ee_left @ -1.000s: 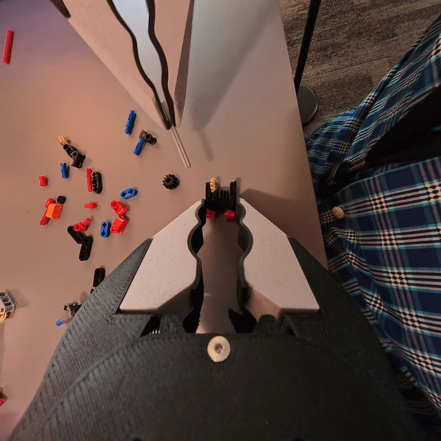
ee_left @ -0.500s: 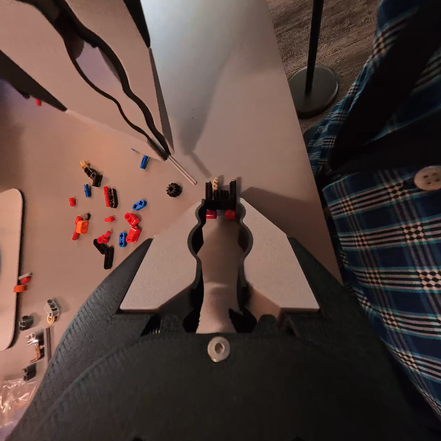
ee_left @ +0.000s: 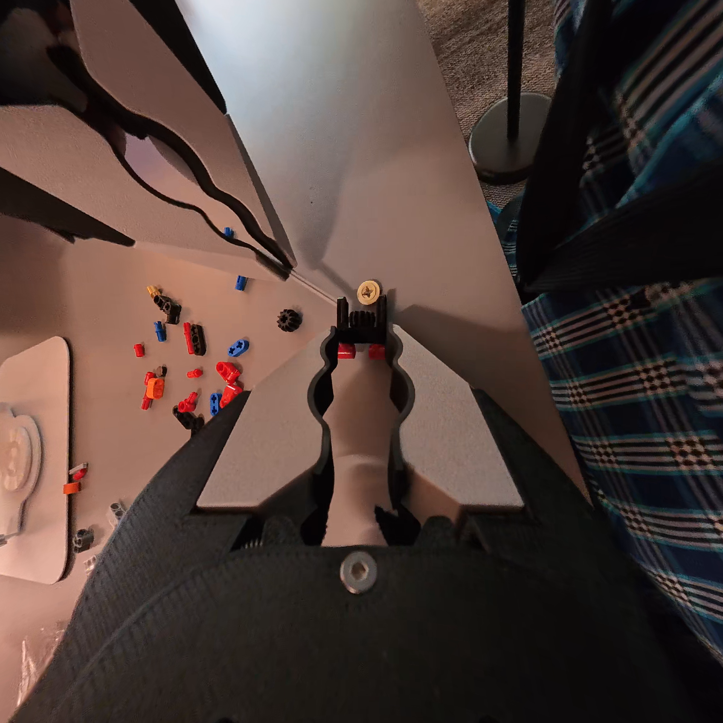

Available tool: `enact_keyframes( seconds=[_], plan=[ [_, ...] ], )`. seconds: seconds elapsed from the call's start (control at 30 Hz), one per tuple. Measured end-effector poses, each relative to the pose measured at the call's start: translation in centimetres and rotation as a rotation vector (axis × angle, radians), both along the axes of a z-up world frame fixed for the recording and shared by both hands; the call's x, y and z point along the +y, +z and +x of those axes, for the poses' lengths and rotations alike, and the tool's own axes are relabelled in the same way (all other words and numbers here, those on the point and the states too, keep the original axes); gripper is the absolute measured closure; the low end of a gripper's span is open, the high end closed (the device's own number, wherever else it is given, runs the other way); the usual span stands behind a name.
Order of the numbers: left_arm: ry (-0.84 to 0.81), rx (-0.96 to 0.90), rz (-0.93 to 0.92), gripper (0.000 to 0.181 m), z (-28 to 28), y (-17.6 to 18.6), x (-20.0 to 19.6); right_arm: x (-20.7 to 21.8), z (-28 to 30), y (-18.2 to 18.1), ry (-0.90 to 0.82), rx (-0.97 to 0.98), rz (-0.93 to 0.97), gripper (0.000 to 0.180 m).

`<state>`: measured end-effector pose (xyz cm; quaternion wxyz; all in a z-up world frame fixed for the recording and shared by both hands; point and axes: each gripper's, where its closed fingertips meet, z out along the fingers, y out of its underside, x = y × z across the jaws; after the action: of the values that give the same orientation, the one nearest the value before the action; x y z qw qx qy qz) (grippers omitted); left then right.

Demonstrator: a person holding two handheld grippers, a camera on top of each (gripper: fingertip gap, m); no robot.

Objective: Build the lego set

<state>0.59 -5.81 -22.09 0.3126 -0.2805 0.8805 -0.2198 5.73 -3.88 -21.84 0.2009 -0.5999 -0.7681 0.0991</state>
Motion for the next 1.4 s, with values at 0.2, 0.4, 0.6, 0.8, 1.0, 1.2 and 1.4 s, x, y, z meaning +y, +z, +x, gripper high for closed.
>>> enact_keyframes(
  seconds=[0.2, 0.4, 0.6, 0.8, 1.0, 1.2, 1.4],
  plan=[
    [-0.040, -0.006, 0.007, 0.159, 0.1, 0.1, 0.0, -0.1, -0.2, 0.4, 0.048, 0.012, -0.043, 0.180],
    [-0.085, 0.008, 0.012, 0.159, 0.2, 0.3, 0.0, 0.1, -0.5, 0.6, 0.096, 0.032, -0.106, 0.180],
    [-0.098, 0.017, -0.001, 0.159, 0.2, 0.4, -0.1, 0.1, -0.8, 0.0, 0.110, 0.066, -0.170, 0.179],
    [-0.098, 0.022, -0.012, 0.159, 0.3, 0.5, 0.0, 0.0, -1.2, -0.5, 0.084, 0.107, -0.205, 0.179],
    [-0.092, 0.034, -0.027, 0.159, 0.4, 0.6, 0.2, 0.0, -0.9, -0.7, 0.047, 0.119, -0.228, 0.179],
    [-0.112, 0.044, -0.033, 0.158, 0.4, 0.6, 0.2, 0.2, -0.9, -0.8, 0.067, 0.126, -0.231, 0.179],
    [-0.137, 0.056, -0.058, 0.159, 0.4, 0.7, 0.2, 0.7, -0.3, -1.1, 0.077, 0.135, -0.268, 0.179]
  ],
)
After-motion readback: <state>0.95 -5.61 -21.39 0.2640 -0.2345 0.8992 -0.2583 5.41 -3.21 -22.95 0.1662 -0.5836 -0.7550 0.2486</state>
